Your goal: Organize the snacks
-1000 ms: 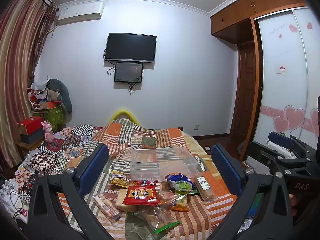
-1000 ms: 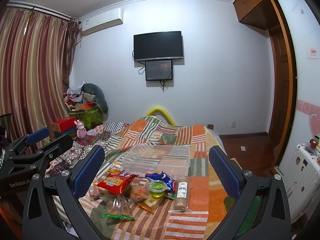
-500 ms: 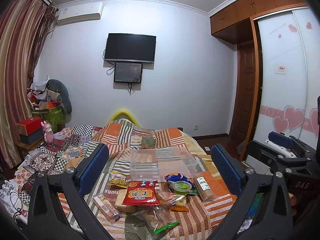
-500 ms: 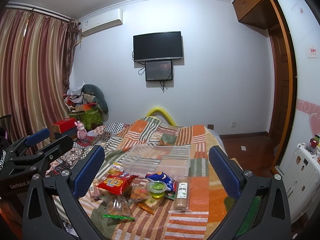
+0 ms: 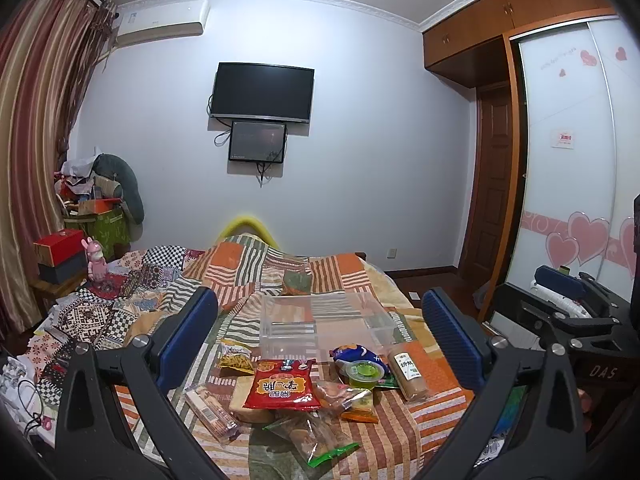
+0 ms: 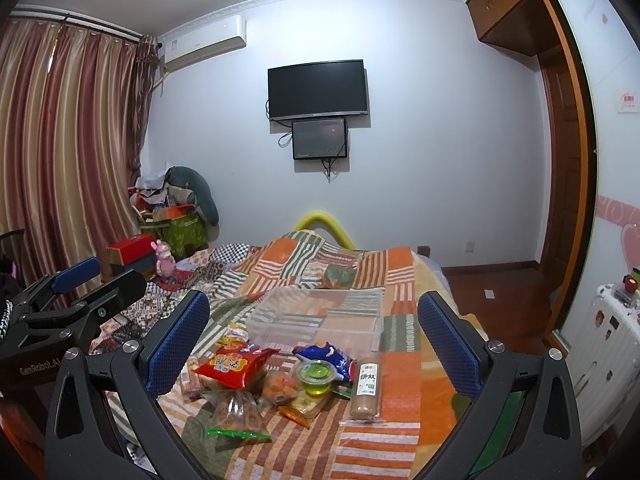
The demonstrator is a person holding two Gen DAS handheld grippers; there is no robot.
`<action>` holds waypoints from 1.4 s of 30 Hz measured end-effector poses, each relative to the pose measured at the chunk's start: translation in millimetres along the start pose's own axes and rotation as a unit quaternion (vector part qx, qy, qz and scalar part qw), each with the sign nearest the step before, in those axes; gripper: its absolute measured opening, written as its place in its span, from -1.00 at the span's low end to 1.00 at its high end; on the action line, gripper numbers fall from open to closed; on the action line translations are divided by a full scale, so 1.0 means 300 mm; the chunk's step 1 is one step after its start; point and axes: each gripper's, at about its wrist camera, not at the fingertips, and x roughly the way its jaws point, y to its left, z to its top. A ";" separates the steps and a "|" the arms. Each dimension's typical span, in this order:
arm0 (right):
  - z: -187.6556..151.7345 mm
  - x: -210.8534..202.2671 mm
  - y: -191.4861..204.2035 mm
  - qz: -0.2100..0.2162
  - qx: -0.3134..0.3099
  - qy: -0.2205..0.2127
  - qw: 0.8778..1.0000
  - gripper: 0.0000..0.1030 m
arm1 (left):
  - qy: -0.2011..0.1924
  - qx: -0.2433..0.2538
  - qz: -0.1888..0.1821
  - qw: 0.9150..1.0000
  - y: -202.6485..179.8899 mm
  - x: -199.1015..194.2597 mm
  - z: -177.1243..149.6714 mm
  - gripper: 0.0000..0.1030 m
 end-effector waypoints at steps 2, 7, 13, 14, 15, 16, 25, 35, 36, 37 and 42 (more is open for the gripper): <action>-0.004 0.008 -0.003 0.000 0.000 0.003 1.000 1.00 | 0.002 0.001 0.001 1.000 0.007 0.000 -0.003 1.00; -0.020 0.043 -0.014 -0.002 -0.002 0.019 1.000 1.00 | 0.019 0.001 0.008 1.000 0.022 0.039 -0.022 1.00; -0.065 0.116 -0.052 -0.012 -0.004 0.057 0.998 1.00 | 0.072 -0.005 0.019 0.997 0.079 0.131 -0.075 1.00; -0.075 0.127 -0.060 -0.014 -0.003 0.064 0.998 1.00 | 0.085 -0.004 0.024 0.996 0.090 0.155 -0.091 1.00; -0.084 0.140 -0.070 -0.016 -0.002 0.072 0.997 1.00 | 0.096 -0.003 0.028 0.995 0.102 0.173 -0.104 1.00; -0.101 0.162 -0.086 -0.020 0.000 0.087 0.996 1.00 | 0.108 -0.002 0.032 0.994 0.114 0.193 -0.118 1.00; -0.199 0.306 -0.199 -0.046 0.032 0.179 0.982 1.00 | 0.209 -0.016 0.034 0.977 0.220 0.387 -0.235 1.00; -0.275 0.452 -0.249 -0.050 0.040 0.244 0.968 1.00 | 0.293 -0.017 -0.003 0.956 0.222 0.601 -0.351 1.00; -0.283 0.464 -0.248 -0.049 0.036 0.250 0.966 1.00 | 0.300 -0.020 -0.005 0.954 0.225 0.618 -0.361 1.00; -0.290 0.475 -0.245 -0.049 0.034 0.253 0.966 1.00 | 0.306 -0.025 -0.008 0.952 0.229 0.635 -0.372 1.00; -0.324 0.533 -0.234 -0.044 0.023 0.274 0.960 0.93 | 0.327 -0.035 -0.019 0.944 0.238 0.699 -0.418 1.00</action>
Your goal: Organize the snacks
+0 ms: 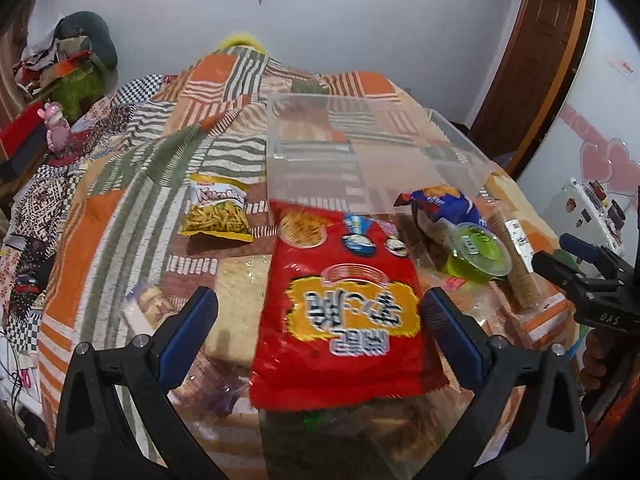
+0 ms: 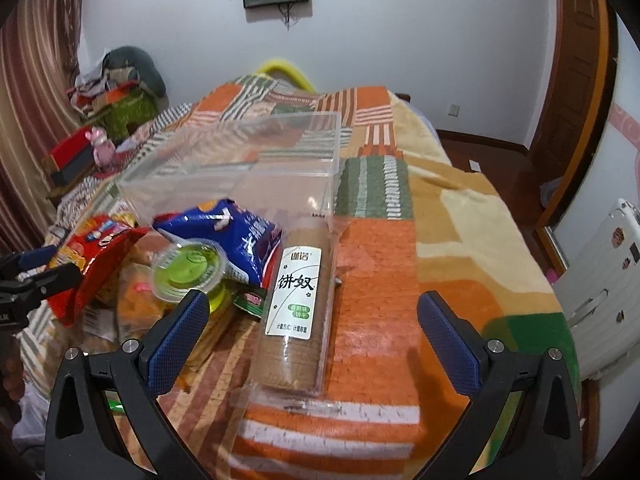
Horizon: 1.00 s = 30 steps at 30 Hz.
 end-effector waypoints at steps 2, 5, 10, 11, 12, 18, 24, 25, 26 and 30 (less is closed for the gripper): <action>0.001 0.024 0.007 0.008 -0.003 0.010 1.000 0.84 | 0.000 0.005 -0.001 1.000 -0.003 0.017 0.002 1.00; -0.001 0.052 0.011 0.014 -0.006 0.021 1.000 0.67 | 0.001 0.017 0.000 1.000 -0.018 0.039 0.002 0.98; -0.010 0.081 0.014 0.036 -0.002 0.041 0.999 0.17 | 0.005 0.033 0.001 0.999 -0.044 0.065 0.002 0.98; -0.011 0.085 0.013 0.039 0.000 0.043 0.998 0.11 | 0.006 0.037 0.003 0.999 -0.053 0.070 0.005 0.98; -0.012 0.090 0.010 0.042 0.002 0.046 0.998 -0.02 | 0.007 0.042 0.005 0.999 -0.061 0.074 0.007 0.98; -0.021 0.090 -0.002 0.058 0.018 0.050 0.997 -0.27 | 0.016 0.048 0.020 0.999 -0.081 0.114 0.017 0.98; -0.018 0.074 -0.014 0.058 0.022 0.044 0.997 -0.33 | 0.000 0.053 0.011 0.999 -0.083 0.099 0.022 0.42; -0.017 0.072 -0.015 0.058 0.023 0.043 0.997 -0.34 | -0.002 0.056 0.011 0.998 -0.087 0.095 0.024 0.27; -0.016 0.069 -0.018 0.058 0.025 0.042 0.997 -0.34 | -0.005 0.058 0.012 0.998 -0.091 0.089 0.024 0.17; -0.003 0.049 -0.024 0.058 0.028 0.032 0.997 -0.34 | -0.008 0.061 0.015 0.998 -0.091 0.075 0.031 -0.44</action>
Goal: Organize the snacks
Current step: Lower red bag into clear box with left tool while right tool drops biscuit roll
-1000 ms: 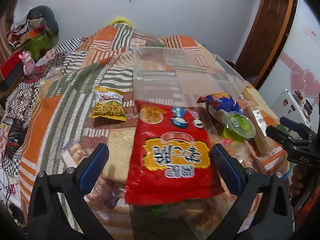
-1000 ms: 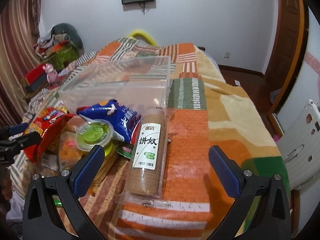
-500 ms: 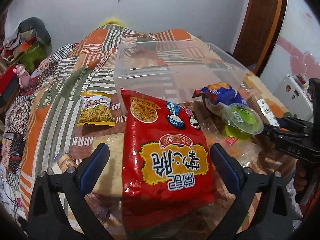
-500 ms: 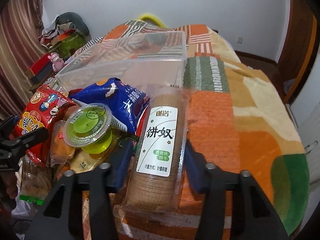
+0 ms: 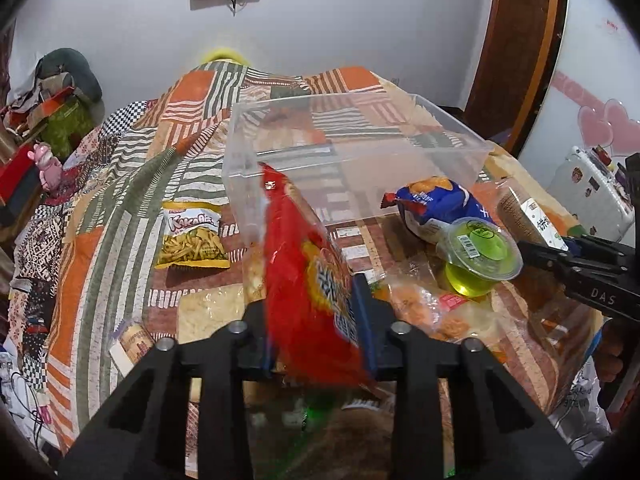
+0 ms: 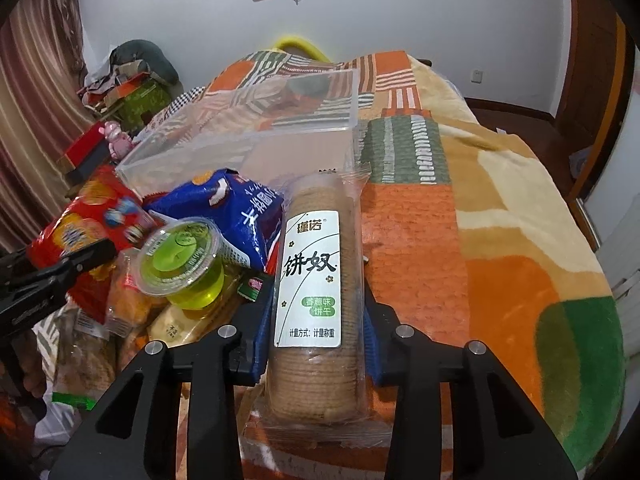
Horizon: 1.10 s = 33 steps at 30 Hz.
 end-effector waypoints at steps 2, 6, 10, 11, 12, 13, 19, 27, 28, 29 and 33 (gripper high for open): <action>0.005 -0.020 0.000 -0.001 -0.002 -0.010 1.000 -0.34 | -0.004 -0.008 -0.006 1.000 0.011 -0.011 0.003 -0.52; 0.021 -0.051 0.000 -0.005 -0.006 -0.026 1.000 -0.34 | -0.014 -0.019 -0.020 1.000 0.023 -0.043 0.008 -0.60; 0.043 -0.078 -0.003 -0.006 -0.007 -0.042 0.999 -0.34 | -0.033 -0.021 -0.022 0.999 0.021 -0.087 0.021 -0.64; 0.048 -0.083 -0.002 -0.006 -0.007 -0.046 0.999 -0.34 | -0.038 -0.019 -0.022 0.999 0.019 -0.099 0.028 -0.64; 0.052 -0.089 -0.002 -0.006 -0.008 -0.049 0.999 -0.34 | -0.043 -0.017 -0.020 0.999 0.017 -0.111 0.033 -0.64; 0.057 -0.094 0.000 -0.006 -0.008 -0.053 0.999 -0.34 | -0.047 -0.016 -0.020 0.999 0.015 -0.120 0.038 -0.64; 0.107 -0.119 0.009 -0.002 -0.015 -0.078 0.997 -0.34 | -0.068 -0.010 -0.019 0.997 0.016 -0.173 0.080 -0.64; 0.185 -0.136 0.042 0.001 -0.028 -0.114 0.993 -0.34 | -0.103 -0.009 -0.013 0.995 0.024 -0.220 0.182 -0.64; 0.202 -0.131 0.047 0.002 -0.030 -0.118 0.993 -0.34 | -0.107 -0.008 -0.014 0.994 0.025 -0.222 0.197 -0.64; 0.209 -0.129 0.051 0.002 -0.031 -0.120 0.992 -0.34 | -0.110 -0.009 -0.014 0.994 0.025 -0.223 0.209 -0.64; 0.247 -0.110 0.071 0.001 -0.038 -0.130 0.991 -0.34 | -0.123 -0.012 -0.015 0.992 0.035 -0.215 0.274 -0.64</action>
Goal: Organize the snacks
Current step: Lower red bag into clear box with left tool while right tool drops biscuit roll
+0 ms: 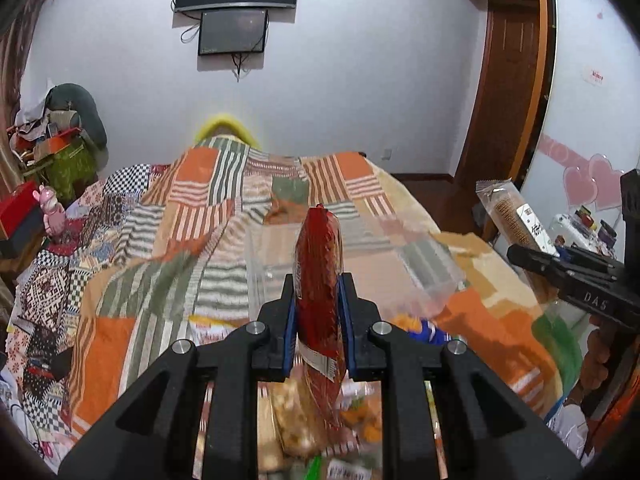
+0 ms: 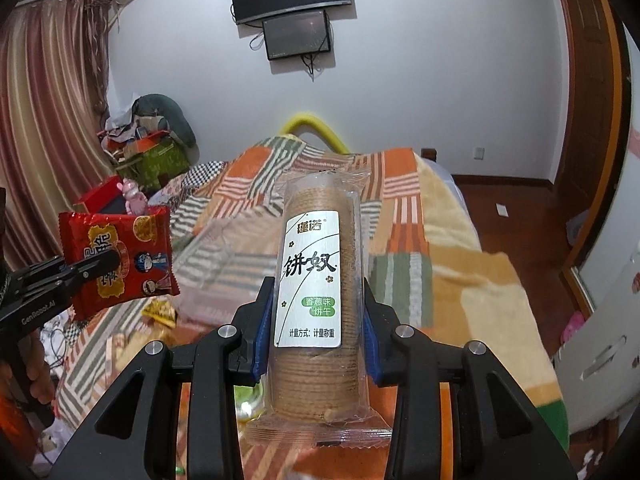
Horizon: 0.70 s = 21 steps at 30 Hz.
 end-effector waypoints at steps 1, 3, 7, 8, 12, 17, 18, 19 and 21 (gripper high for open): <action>0.011 0.014 0.005 -0.002 -0.003 -0.002 1.000 -0.34 | -0.002 0.001 0.000 1.000 0.001 0.010 0.017 -0.64; 0.026 0.032 0.011 -0.005 -0.008 -0.005 1.000 -0.34 | -0.003 0.002 0.002 1.000 0.006 0.030 0.039 -0.64; 0.055 0.086 0.021 -0.006 -0.010 -0.002 1.000 -0.34 | 0.000 0.006 0.004 1.000 0.011 0.085 0.069 -0.64; 0.058 0.095 0.021 -0.005 -0.010 -0.001 1.000 -0.34 | 0.003 0.007 0.005 1.000 0.012 0.104 0.073 -0.64; 0.062 0.151 0.015 -0.008 -0.009 0.010 1.000 -0.34 | 0.018 0.004 0.004 1.000 0.028 0.183 0.081 -0.64; 0.063 0.240 0.010 -0.009 -0.008 0.037 0.999 -0.34 | 0.042 -0.003 0.001 0.999 0.048 0.290 0.079 -0.64; 0.061 0.260 0.010 -0.008 -0.007 0.042 0.999 -0.34 | 0.047 -0.005 -0.002 0.999 0.052 0.314 0.078 -0.64; 0.066 0.270 0.009 -0.008 -0.006 0.046 0.999 -0.34 | 0.051 -0.006 -0.005 0.999 0.056 0.331 0.077 -0.64; 0.068 0.304 0.008 -0.007 -0.005 0.057 0.998 -0.34 | 0.062 -0.011 -0.015 0.998 0.063 0.373 0.073 -0.64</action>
